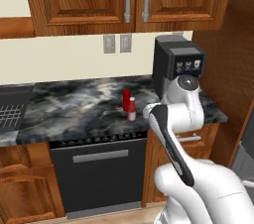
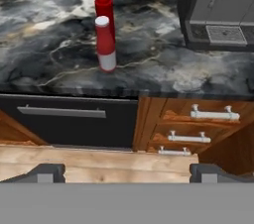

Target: Place the ketchup and ketchup from the counter to the top shelf of the fridge. If the existing items in the fridge are on the top shelf, move them to other shelves.

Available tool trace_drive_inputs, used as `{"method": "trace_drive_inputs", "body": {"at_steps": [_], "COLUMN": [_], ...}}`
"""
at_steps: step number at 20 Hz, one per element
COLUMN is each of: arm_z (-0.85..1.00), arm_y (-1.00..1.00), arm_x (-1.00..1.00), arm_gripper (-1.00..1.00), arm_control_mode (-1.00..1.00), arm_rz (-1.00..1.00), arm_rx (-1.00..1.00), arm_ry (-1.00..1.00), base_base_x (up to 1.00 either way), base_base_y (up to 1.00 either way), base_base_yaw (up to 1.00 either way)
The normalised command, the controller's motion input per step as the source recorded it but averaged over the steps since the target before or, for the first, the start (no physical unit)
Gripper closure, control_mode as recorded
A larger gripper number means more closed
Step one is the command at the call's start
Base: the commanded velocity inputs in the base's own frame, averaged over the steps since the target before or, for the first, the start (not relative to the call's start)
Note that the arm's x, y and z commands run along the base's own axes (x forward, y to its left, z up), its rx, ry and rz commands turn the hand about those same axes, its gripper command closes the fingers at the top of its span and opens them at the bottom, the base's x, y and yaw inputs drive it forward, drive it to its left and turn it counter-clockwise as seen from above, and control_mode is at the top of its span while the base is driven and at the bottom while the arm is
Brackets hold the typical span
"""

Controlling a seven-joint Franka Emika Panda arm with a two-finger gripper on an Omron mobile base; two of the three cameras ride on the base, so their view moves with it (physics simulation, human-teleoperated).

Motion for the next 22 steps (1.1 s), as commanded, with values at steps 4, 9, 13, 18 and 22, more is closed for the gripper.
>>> {"method": "trace_drive_inputs", "body": {"at_steps": [4,9,13,18,22], "arm_z": [-0.32,-0.08,-0.09,-0.18,-0.2], "arm_y": [0.4,0.27,0.03,0.0,0.0], "arm_x": [0.69,0.55,0.42,0.51,0.44], "arm_gripper": [-1.0,-1.0,-1.0,-1.0,-1.0], "arm_control_mode": [-1.0,-1.0,-1.0,-1.0,-1.0], "arm_rz": [0.0,0.0,0.0,0.0,0.0], "arm_rx": [0.01,0.02,0.0,0.0,0.0], "arm_ry": [-0.01,0.0,0.0,0.0,0.0], "base_base_x": [0.0,0.0,0.0,0.0,0.0], "base_base_y": [0.0,0.0,0.0,0.0,0.0], "base_base_yaw": [0.0,0.0,0.0,0.0,0.0]}}
